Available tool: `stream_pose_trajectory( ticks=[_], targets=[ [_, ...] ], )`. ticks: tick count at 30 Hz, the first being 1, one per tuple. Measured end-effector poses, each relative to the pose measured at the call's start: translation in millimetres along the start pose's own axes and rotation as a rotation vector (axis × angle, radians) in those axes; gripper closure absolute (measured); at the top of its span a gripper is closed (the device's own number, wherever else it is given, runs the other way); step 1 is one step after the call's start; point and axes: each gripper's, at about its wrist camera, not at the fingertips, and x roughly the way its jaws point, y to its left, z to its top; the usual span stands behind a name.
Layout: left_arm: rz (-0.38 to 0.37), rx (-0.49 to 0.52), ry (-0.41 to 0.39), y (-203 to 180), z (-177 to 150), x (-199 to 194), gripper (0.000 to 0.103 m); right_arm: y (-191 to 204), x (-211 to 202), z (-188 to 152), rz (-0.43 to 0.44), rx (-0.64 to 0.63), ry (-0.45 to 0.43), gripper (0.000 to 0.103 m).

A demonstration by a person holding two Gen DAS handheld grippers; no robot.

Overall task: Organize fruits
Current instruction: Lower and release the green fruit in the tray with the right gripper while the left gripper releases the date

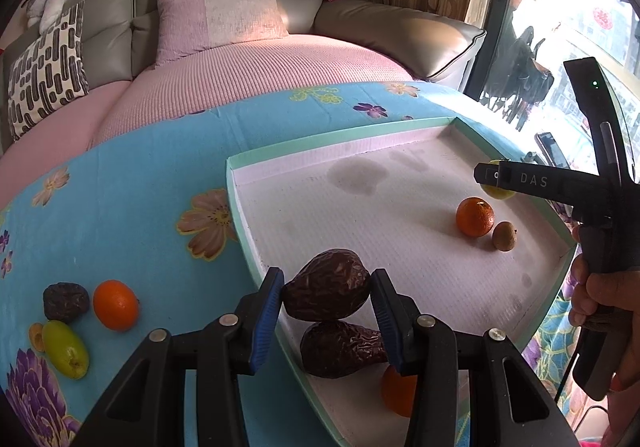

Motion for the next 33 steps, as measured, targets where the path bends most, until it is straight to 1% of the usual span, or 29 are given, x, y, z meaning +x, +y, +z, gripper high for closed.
stream_pose_trajectory(
  ticks=[6,16,23,33],
  targets=[
    [0.003,0.001,0.013,-0.6,-1.9,2.7,0.055,-8.2,9.7,-4.1,-0.008,0.028,0.059,0.046],
    [0.003,0.015,0.024,-3.0,-1.8,3.8,0.055,-4.7,8.6,-2.8,-0.012,0.009,0.067,0.046],
    [-0.005,0.004,0.024,-0.5,-0.1,-0.5,0.054,1.0,-3.1,0.3,-0.027,-0.028,0.035,0.045],
    [-0.006,-0.024,-0.012,6.9,9.2,-22.7,0.054,13.7,-27.8,4.1,-0.024,-0.077,-0.020,0.044]
  ],
)
